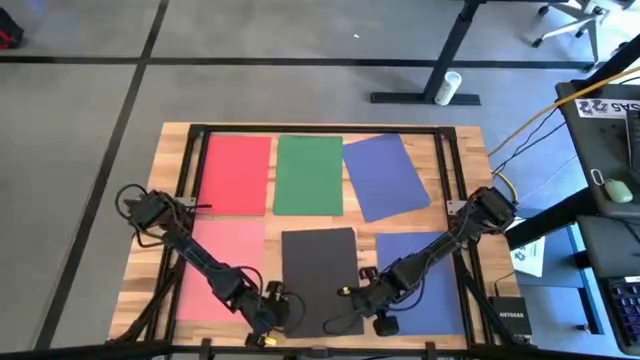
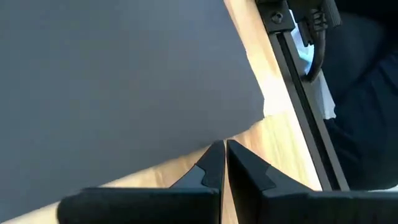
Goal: Organize paper
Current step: Stack the black paper on top of the black papers
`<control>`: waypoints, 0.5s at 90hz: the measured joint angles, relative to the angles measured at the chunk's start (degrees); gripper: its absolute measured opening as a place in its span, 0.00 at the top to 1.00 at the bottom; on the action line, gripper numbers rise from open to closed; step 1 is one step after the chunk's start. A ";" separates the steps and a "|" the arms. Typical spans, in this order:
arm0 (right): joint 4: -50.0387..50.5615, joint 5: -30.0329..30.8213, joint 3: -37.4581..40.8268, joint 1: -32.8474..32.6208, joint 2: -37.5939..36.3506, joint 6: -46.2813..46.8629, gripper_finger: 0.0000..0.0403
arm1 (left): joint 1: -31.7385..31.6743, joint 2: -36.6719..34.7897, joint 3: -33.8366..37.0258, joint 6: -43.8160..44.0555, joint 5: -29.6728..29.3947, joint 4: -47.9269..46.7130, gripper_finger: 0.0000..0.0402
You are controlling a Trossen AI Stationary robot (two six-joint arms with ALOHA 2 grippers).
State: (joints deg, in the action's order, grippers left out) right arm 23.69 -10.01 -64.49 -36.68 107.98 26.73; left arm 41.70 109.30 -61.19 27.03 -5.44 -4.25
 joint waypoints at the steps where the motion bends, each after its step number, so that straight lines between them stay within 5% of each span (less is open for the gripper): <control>1: -0.18 -0.23 0.00 -0.02 0.00 0.01 1.00 | 0.07 0.00 0.00 0.00 0.01 0.08 1.00; 24: -8.83 -9.08 0.00 -2.48 -0.04 2.77 1.00 | 0.73 -0.11 -0.02 1.25 0.62 0.51 1.00; 45: -13.53 -3.46 0.00 -3.81 -0.04 7.82 1.00 | 0.14 -0.13 -0.02 0.66 0.60 0.54 1.00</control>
State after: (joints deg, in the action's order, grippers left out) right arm 10.16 -13.47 -64.49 -40.49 107.94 34.54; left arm 41.84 109.16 -61.21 27.69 -4.84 -3.70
